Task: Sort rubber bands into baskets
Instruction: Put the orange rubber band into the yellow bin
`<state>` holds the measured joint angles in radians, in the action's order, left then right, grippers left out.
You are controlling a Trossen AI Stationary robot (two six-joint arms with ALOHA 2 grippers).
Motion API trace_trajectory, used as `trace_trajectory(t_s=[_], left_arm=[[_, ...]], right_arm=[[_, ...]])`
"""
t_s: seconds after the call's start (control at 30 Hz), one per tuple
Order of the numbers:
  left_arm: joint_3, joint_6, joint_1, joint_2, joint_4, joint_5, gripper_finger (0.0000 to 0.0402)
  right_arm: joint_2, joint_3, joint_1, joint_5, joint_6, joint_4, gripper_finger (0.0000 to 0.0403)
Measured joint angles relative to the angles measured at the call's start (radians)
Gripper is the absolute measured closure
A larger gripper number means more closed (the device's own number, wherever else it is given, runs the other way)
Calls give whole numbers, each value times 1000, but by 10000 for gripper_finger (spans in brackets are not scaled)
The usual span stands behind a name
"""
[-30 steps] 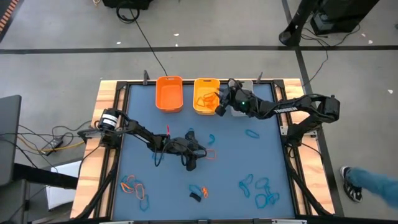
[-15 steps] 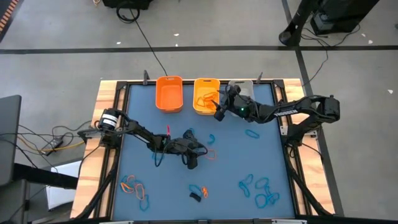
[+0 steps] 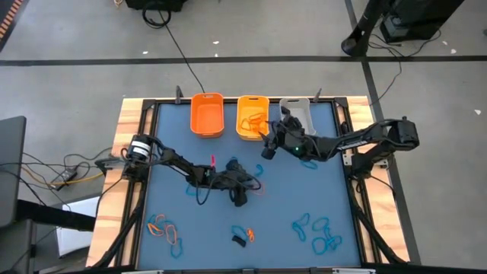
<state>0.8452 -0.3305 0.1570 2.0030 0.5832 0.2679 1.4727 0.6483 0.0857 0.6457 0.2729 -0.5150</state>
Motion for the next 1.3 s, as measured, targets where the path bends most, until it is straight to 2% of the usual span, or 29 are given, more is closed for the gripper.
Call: trace_trajectory(t_s=[0.3,0.53,0.67,0.77,0.93,1.07,1.3], left_arm=[[0,5,-1,0,-4,0,388],[0,4,-1,0,-4,-2,394],[-1,7,-1,-2,2,-4,398],[-3,18,-1,-11,10,-11,399],[-3,36,-7,-48,27,-12,400],[-3,61,-10,-83,32,-10,400],[-2,64,-13,-97,36,-3,401]], right_arm=[[-162,0,-90,78,-16,137,188],[-322,0,-133,126,-62,341,192],[-419,0,-147,127,-166,518,192],[-482,0,-146,53,-287,643,192],[-512,0,-135,-150,-438,745,192],[-471,0,-137,-275,-488,771,192],[-323,-1,-178,-369,-547,760,192]])
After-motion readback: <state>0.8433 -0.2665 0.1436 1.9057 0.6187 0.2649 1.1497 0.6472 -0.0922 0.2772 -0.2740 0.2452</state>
